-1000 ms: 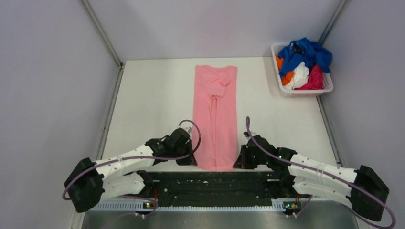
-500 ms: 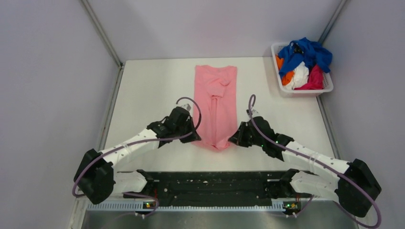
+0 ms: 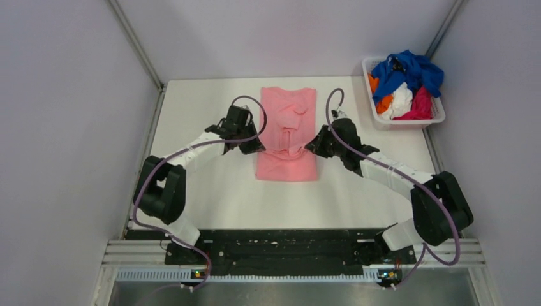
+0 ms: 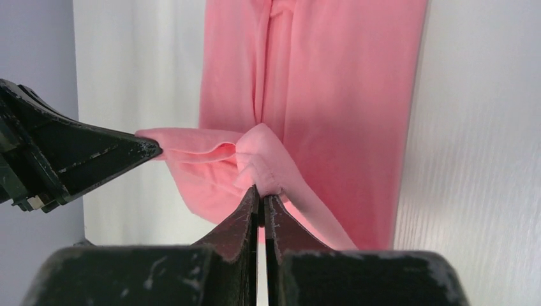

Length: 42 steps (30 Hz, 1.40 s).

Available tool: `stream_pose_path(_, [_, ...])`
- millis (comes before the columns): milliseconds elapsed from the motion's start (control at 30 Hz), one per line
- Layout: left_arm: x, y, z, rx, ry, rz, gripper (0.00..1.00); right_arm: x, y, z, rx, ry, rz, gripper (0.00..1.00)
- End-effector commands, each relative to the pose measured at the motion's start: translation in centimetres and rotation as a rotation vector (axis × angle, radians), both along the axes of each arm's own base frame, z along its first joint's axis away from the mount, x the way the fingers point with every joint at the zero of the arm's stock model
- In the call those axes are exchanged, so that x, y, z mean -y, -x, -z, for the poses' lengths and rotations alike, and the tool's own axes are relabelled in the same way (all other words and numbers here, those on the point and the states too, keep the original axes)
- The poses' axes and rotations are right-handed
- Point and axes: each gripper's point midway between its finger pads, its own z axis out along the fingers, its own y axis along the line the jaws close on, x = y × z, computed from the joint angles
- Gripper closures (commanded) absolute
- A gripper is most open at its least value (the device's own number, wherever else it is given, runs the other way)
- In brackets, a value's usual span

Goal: Fold and stack the t-shirts
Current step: Fold the folded rectangular tshirt in 1/3 of the way, then grab one side of the 2/3 rectangular tshirt with both arms

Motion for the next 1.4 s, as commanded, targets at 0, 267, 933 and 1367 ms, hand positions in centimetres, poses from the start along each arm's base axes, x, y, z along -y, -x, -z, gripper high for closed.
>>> stream_pose_path(0, [0.6, -3.7, -1.1, 0.035, 0.022, 0.03, 1.0, 0.3, -4.6, -2.5, 0.096, -0.027, 0.015, 1.0])
stream_pose_path(267, [-0.3, -9.0, 0.1, 0.039, -0.001, 0.008, 0.97, 1.5, -8.9, -0.5, 0.065, -0.055, 0.03, 1.0])
stream_pose_path(933, [-3.0, -14.7, -4.6, 0.173, 0.019, -0.032, 0.01, 4.4, -14.1, 0.1, 0.103, 0.004, 0.016, 0.03])
stream_pose_path(1367, [-3.4, -0.4, 3.4, -0.074, 0.057, -0.019, 0.01, 3.3, 0.9, 5.7, -0.13, 0.061, -0.055, 0.02])
